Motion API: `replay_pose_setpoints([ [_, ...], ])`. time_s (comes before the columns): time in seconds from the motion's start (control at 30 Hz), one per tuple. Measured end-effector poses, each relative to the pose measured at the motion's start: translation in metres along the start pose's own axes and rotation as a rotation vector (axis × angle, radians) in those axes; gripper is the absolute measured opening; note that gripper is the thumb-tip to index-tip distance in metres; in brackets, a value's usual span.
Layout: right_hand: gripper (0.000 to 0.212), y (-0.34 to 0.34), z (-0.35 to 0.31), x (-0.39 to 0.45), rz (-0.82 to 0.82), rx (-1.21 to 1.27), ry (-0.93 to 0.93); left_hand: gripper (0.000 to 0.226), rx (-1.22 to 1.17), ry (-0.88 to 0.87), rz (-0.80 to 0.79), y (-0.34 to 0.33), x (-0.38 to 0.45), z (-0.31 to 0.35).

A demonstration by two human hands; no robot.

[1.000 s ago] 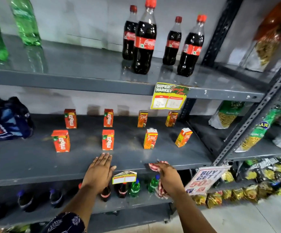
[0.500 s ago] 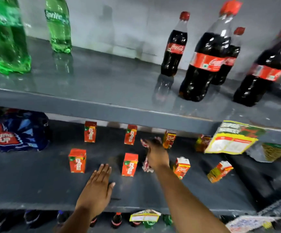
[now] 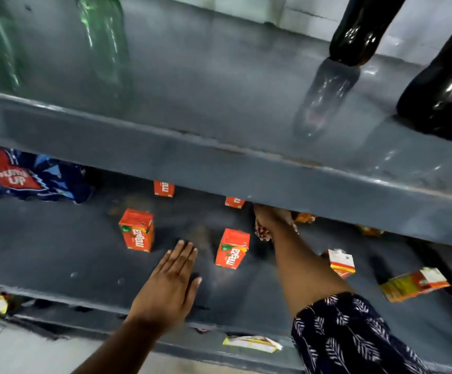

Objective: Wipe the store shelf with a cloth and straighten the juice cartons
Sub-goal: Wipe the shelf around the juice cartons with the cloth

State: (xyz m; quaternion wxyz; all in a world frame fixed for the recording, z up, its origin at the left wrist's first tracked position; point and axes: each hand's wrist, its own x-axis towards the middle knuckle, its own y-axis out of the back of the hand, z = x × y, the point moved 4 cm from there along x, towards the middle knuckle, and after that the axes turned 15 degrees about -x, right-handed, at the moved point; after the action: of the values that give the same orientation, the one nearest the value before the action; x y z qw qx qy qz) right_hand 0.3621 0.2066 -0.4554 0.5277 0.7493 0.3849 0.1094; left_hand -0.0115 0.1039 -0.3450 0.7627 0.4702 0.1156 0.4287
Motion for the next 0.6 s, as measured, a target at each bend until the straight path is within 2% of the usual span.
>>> replay_pose_setpoints([
  [0.03,0.083,0.006,-0.018,-0.023,-0.053,-0.08,0.046,0.06,0.0,-0.007,-0.004,-0.001,0.0,0.0],
  [0.07,0.076,0.026,-0.046,-0.059,-0.117,-0.125,0.143,0.06,0.003,-0.012,-0.006,-0.001,0.0,0.0],
  [0.13,0.055,0.052,-0.086,-0.096,-0.023,-0.261,0.262,0.06,-0.002,-0.01,-0.003,0.0,-0.001,0.0],
  [0.2,0.058,0.065,-0.1,-0.118,0.164,-0.36,0.375,0.061,-0.012,-0.008,-0.002,0.0,-0.001,0.0],
  [0.3,0.06,0.05,-0.079,-0.118,0.146,-0.54,0.442,0.063,-0.013,-0.007,-0.011,0.001,-0.001,0.0],
  [0.37,0.075,0.05,-0.07,-0.122,0.117,-0.676,0.449,0.063,-0.005,-0.006,-0.015,0.001,0.0,0.001],
  [0.43,0.099,0.052,-0.068,-0.127,0.1,-0.716,0.406,0.062,0.006,-0.01,-0.006,0.001,0.0,0.001],
  [0.47,0.105,0.052,-0.067,-0.13,0.089,-0.729,0.409,0.062,0.007,-0.008,-0.006,0.001,0.0,0.0],
  [0.5,0.102,0.05,-0.066,-0.134,0.069,-0.725,0.417,0.062,0.008,-0.008,-0.001,0.0,0.0,0.0],
  [0.6,0.069,0.058,-0.066,-0.163,0.071,-0.742,0.535,0.065,0.012,-0.007,0.007,-0.001,-0.001,-0.001],
])
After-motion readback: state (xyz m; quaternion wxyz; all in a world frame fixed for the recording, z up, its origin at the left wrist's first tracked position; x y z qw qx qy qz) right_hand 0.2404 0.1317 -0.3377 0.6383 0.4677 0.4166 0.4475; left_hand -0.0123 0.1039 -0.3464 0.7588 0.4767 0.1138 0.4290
